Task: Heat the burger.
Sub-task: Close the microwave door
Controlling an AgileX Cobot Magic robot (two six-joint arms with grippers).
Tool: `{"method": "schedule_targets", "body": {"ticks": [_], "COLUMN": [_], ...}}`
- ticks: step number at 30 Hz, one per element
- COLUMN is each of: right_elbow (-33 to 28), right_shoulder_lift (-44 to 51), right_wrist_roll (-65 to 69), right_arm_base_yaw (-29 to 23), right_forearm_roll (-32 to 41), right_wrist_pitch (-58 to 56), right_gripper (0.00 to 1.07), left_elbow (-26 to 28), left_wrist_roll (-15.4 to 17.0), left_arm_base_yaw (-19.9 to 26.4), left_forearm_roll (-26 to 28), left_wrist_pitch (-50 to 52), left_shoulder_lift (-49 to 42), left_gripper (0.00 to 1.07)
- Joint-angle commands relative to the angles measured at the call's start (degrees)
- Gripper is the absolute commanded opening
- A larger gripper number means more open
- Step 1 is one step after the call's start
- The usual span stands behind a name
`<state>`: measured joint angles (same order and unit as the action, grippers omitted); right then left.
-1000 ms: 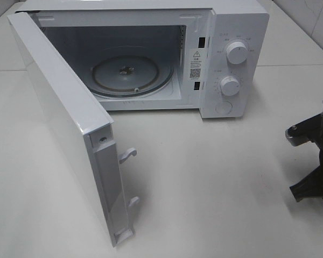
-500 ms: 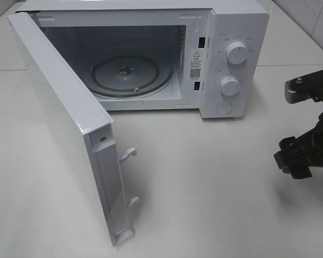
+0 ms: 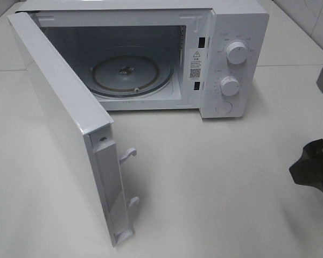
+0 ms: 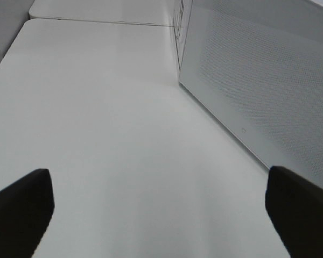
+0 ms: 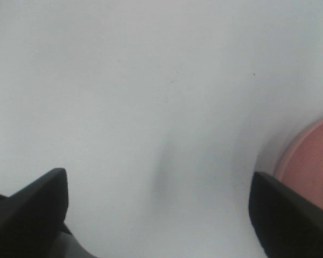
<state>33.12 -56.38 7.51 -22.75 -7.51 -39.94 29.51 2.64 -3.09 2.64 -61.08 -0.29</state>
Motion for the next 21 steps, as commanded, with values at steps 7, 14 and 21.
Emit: {"method": "schedule_targets", "body": {"ticks": [7, 14, 21], "right_elbow": [0.1, 0.1, -0.3], "right_shoulder_lift": [14.2, 23.3, 35.4], "right_wrist_roll": [-2.2, -2.1, -3.5], "right_arm_base_yaw": [0.1, 0.3, 7.0], "right_forearm_roll": [4.1, 4.1, 4.1], "right_wrist_pitch": [-10.2, -13.9, -16.3], "right_gripper": [0.79, 0.79, 0.79], "left_elbow": [0.1, 0.1, 0.1], "left_wrist_roll": [-0.1, -0.1, -0.1], "left_arm_base_yaw": [0.1, 0.1, 0.1], "left_forearm_roll": [-0.1, -0.1, -0.1], "left_wrist_pitch": [-0.1, -0.1, -0.1], "left_shoulder_lift": [-0.7, -0.7, -0.7], "left_gripper": [1.0, 1.0, 1.0]}}
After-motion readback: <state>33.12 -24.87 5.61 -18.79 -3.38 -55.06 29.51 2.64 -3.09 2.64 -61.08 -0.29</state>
